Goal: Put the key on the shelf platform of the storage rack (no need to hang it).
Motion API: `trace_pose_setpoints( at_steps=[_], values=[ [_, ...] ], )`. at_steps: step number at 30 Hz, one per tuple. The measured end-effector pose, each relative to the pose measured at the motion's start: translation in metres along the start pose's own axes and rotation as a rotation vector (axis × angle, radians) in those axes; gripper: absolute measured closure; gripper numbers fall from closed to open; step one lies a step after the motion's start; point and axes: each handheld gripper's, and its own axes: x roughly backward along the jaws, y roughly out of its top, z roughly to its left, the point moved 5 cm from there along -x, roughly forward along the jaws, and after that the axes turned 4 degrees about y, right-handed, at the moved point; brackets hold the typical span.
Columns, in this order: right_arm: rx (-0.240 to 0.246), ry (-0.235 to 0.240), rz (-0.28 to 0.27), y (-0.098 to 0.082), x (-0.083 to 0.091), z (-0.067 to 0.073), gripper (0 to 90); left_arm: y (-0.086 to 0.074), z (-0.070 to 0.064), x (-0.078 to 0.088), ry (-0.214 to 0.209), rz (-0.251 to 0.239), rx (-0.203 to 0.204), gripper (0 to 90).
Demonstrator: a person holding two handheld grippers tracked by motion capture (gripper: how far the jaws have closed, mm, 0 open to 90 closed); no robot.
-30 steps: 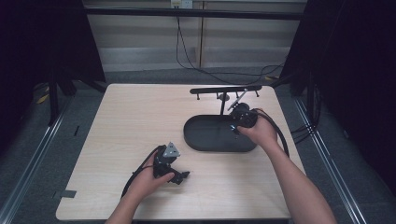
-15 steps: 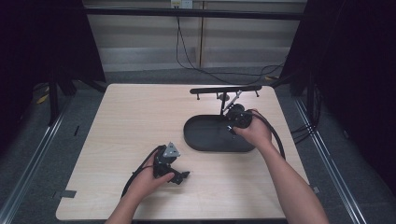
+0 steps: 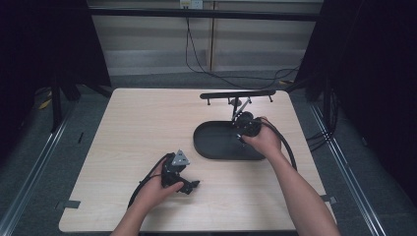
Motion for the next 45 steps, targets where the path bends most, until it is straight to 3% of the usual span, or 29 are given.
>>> trace_pose_setpoints(
  at_steps=[25,45],
  values=[
    [0.011,-0.014,0.003,0.0028,-0.0081,-0.0013,84.5,0.0,0.0,0.0,0.0,0.0,0.0,0.0],
    [0.013,-0.046,0.004,-0.003,-0.0059,-0.0056,76.4,0.0,0.0,0.0,0.0,0.0,-0.001,0.0]
  ],
)
